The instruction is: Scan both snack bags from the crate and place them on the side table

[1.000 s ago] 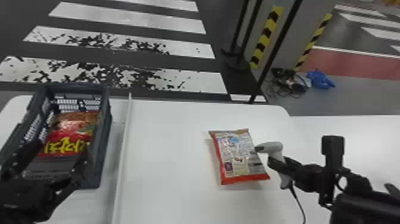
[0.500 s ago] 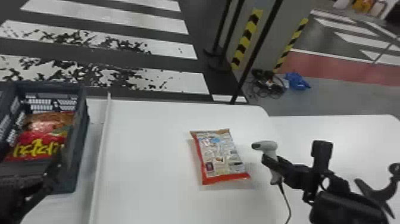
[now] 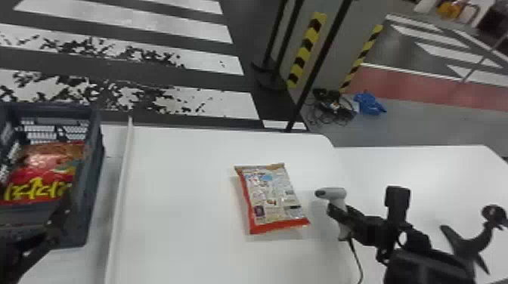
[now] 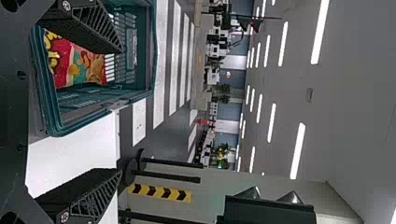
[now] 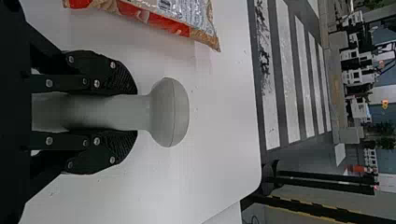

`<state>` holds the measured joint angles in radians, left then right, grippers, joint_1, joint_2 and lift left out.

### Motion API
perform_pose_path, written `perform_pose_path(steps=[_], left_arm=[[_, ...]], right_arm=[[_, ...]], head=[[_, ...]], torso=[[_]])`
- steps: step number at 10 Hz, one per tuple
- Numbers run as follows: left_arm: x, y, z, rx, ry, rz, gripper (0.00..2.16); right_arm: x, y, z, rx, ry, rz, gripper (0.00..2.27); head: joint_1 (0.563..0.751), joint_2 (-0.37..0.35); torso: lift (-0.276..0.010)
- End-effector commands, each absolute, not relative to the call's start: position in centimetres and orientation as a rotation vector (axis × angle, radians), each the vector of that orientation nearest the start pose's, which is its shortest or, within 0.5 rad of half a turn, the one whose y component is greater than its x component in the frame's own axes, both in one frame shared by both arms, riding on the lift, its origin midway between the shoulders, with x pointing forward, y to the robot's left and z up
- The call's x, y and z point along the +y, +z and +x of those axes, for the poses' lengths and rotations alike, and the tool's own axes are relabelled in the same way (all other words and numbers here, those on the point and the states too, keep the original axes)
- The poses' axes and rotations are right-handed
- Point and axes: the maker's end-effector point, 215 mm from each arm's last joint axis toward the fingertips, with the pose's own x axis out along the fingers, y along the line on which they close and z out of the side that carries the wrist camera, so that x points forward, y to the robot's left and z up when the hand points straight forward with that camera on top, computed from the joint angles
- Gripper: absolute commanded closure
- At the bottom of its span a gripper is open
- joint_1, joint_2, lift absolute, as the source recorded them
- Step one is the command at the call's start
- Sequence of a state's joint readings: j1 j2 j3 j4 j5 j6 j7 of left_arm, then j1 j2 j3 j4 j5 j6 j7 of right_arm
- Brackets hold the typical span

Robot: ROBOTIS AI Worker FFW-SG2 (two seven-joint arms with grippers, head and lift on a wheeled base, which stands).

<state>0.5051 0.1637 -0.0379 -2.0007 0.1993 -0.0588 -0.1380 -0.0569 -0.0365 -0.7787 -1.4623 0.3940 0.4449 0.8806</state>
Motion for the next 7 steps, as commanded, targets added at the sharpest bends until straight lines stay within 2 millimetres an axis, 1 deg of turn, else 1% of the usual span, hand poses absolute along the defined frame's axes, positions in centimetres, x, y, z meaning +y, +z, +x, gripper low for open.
perform_pose_path(steps=[1, 7], left_arm=[[19.5, -34.7, 43.7, 0.025, -0.237, -0.075, 0.09], [19.1, -34.6, 43.9, 0.023, -0.243, -0.076, 0.09]], right_arm=[[-49.9, -51.3, 44.9, 0.608, 0.023, 0.102, 2.25], [-50.4, -52.3, 44.3, 0.628, 0.017, 0.1, 2.25]], head=[[0.695, -0.35], [0.695, -0.35]], torso=[[-0.098], [-0.098]])
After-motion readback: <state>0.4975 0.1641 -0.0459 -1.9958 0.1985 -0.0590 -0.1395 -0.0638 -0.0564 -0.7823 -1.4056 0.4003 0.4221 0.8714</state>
